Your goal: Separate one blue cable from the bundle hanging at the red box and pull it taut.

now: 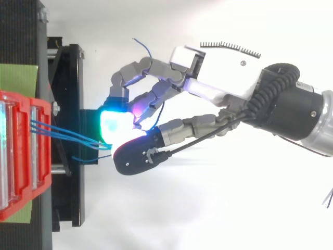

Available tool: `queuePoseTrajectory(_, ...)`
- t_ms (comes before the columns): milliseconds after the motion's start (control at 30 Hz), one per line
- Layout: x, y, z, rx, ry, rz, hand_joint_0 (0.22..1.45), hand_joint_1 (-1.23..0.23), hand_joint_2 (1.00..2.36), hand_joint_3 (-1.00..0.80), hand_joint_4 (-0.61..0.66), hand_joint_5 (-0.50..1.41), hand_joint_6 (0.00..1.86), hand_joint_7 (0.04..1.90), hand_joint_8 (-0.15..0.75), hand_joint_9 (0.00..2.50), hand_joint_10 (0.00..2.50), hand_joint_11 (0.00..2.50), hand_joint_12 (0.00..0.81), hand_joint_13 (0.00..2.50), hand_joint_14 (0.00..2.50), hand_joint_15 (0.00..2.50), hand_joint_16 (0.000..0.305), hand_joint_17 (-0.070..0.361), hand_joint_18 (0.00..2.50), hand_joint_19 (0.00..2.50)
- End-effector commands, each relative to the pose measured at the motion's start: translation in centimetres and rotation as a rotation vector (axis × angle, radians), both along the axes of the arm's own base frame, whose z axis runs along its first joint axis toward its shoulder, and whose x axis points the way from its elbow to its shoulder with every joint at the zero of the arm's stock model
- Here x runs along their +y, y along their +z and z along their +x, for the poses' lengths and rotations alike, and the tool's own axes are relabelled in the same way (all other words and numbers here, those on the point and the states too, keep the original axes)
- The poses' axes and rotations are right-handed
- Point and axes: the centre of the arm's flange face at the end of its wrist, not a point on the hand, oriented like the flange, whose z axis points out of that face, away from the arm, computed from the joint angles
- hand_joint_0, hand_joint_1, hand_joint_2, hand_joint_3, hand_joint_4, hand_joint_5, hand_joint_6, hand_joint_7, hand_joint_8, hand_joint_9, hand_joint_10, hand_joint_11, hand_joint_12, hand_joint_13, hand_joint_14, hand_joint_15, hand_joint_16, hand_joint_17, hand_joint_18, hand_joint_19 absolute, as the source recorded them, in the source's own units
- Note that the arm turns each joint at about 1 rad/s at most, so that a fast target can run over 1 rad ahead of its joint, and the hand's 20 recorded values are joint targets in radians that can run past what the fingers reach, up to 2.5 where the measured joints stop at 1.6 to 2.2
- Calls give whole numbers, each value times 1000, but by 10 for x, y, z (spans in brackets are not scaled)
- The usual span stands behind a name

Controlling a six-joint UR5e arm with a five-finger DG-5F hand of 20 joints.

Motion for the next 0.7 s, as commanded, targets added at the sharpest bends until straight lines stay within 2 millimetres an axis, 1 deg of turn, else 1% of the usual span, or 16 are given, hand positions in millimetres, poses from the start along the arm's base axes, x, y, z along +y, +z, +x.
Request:
queuePoseTrajectory(0, 1, -1, -1, 7, -3, -2, 622, -698, 1000, -500, 68, -197, 919, 1028, 273, 1010, 21, 796, 327, 775, 16, 395, 43, 96, 693, 548)
queuePoseTrajectory(67, 3, -1, -1, 11, 0, -3, 574, -631, 1000, -500, 81, -197, 910, 1038, 279, 1021, 23, 794, 337, 778, 16, 399, 44, 100, 702, 557)
queuePoseTrajectory(133, 4, -2, -2, 13, 1, -3, 561, -612, 1000, -500, 83, -195, 908, 1033, 290, 1041, 24, 803, 341, 785, 16, 402, 45, 101, 707, 562)
queuePoseTrajectory(200, 5, -1, -1, 11, 3, -3, 549, -577, 1000, -500, 100, -196, 905, 1039, 299, 1103, 23, 919, 350, 844, 17, 461, 46, 104, 721, 561)
queuePoseTrajectory(267, 6, -1, -1, 11, 3, -3, 538, -565, 1000, -500, 109, -201, 905, 1036, 301, 1120, 23, 980, 352, 868, 18, 498, 47, 106, 727, 566)
queuePoseTrajectory(600, 8, -2, 0, 9, 8, -8, 533, -552, 1000, -500, 123, -214, 907, 997, 310, 1087, 23, 1021, 356, 1012, 24, 676, 49, 111, 743, 557)
queuePoseTrajectory(667, 8, -2, 0, 9, 8, -8, 534, -548, 1000, -500, 121, -216, 906, 988, 310, 1086, 22, 1024, 354, 1103, 25, 769, 49, 111, 752, 556)
